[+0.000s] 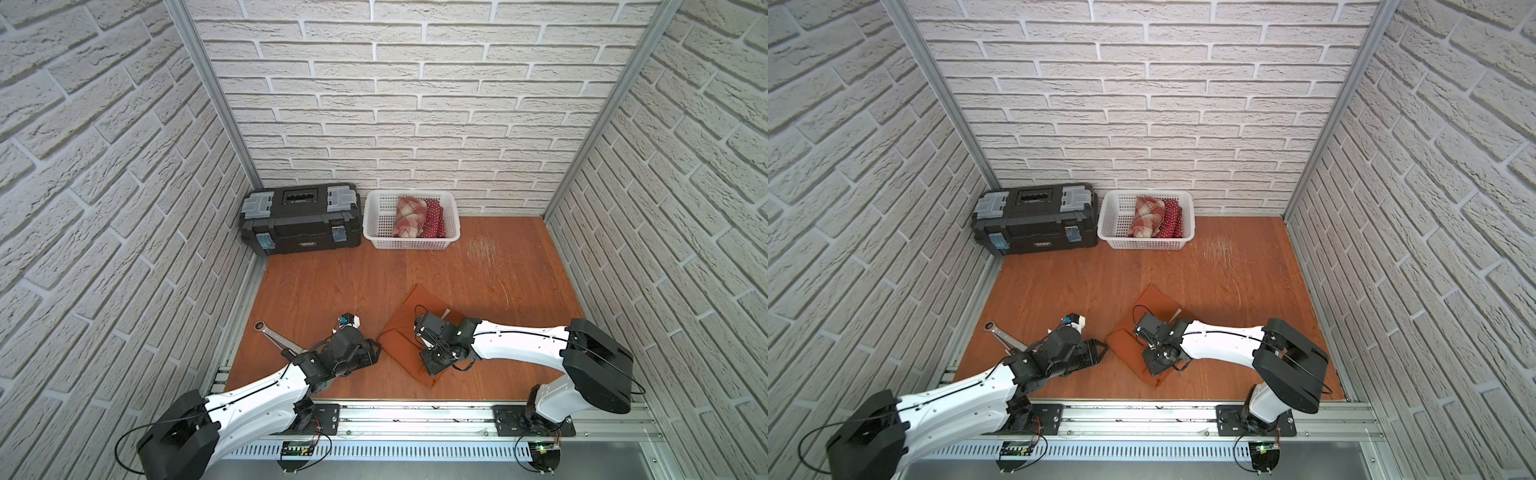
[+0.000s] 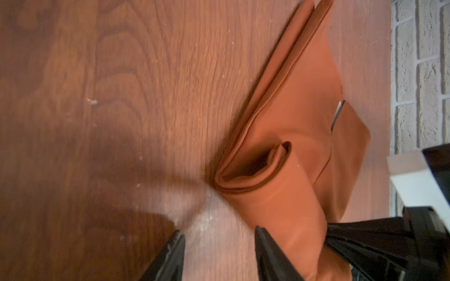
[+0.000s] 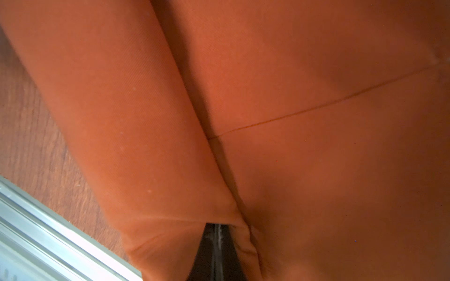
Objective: Roll up the skirts
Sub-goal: Roll the skirt at the center of the board.
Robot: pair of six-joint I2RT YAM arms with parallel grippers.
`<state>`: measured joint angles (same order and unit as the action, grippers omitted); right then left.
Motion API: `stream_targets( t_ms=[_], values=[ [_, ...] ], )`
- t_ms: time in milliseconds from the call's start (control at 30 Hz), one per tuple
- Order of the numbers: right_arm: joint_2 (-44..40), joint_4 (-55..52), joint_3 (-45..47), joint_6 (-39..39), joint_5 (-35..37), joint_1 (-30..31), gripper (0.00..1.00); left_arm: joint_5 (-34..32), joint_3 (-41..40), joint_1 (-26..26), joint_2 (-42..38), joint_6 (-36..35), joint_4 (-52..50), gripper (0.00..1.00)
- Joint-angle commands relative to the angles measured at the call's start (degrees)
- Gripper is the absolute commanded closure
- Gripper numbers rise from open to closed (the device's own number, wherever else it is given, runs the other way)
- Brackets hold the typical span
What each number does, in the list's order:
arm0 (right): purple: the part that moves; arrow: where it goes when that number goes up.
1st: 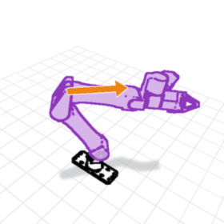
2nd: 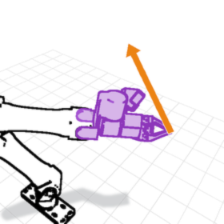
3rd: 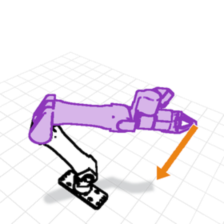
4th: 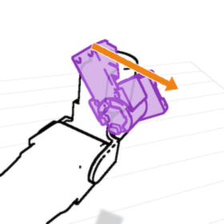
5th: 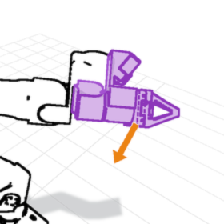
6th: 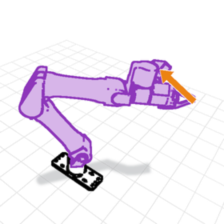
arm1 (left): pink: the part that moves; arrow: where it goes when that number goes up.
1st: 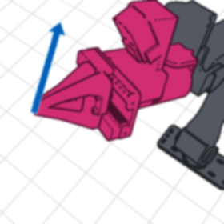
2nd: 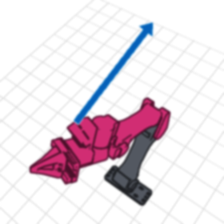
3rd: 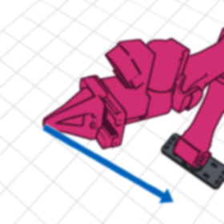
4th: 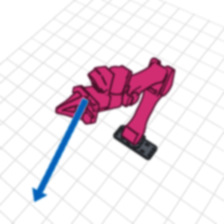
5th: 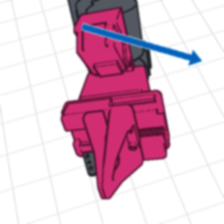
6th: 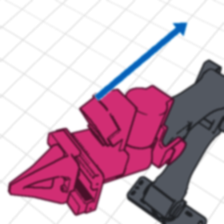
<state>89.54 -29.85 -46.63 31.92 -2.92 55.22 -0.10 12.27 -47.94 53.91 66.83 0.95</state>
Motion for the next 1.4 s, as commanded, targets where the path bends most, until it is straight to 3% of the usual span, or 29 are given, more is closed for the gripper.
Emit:
stream_targets(
  t_ms=[0,233,300,500,667,833,1100,1200,1367],
  values=[
    [5.2,-1.3,4.8,-0.9,1.8,-0.3,0.98,-0.8,-0.4,-0.6,4.2,2.4,8.7,0.49],
    [3.8,-2.0,5.2,-0.6,2.1,-0.4,0.98,-2.1,-1.1,-0.5,13.4,0.0,13.3,0.54],
    [3.8,-2.0,5.2,-0.6,2.0,-0.4,0.97,-2.4,-0.5,-0.5,15.7,-1.5,14.8,0.61],
    [3.7,-2.4,5.6,-0.6,2.4,-0.5,0.98,-1.2,1.6,-0.9,23.4,-4.9,23.2,0.62],
    [3.3,-3.0,6.1,-0.5,2.9,-0.7,0.98,0.7,2.0,-1.7,27.5,-4.7,26.2,0.39],
    [3.0,-2.7,6.7,-0.5,2.9,-1.0,0.98,-1.7,2.0,-1.8,25.2,-5.7,19.2,0.17],
    [2.0,-3.6,6.8,-0.5,2.9,-1.7,0.98,-4.5,2.7,0.0,18.4,-7.0,3.4,0.18],
    [2.3,-3.1,6.5,-0.7,2.4,-1.8,0.98,-4.3,2.9,0.7,20.3,-8.6,6.7,0.19],
    [2.6,-3.5,5.9,-1.1,2.3,-1.8,0.98,-0.7,5.4,1.0,30.6,-9.8,17.3,0.24]
  ],
)
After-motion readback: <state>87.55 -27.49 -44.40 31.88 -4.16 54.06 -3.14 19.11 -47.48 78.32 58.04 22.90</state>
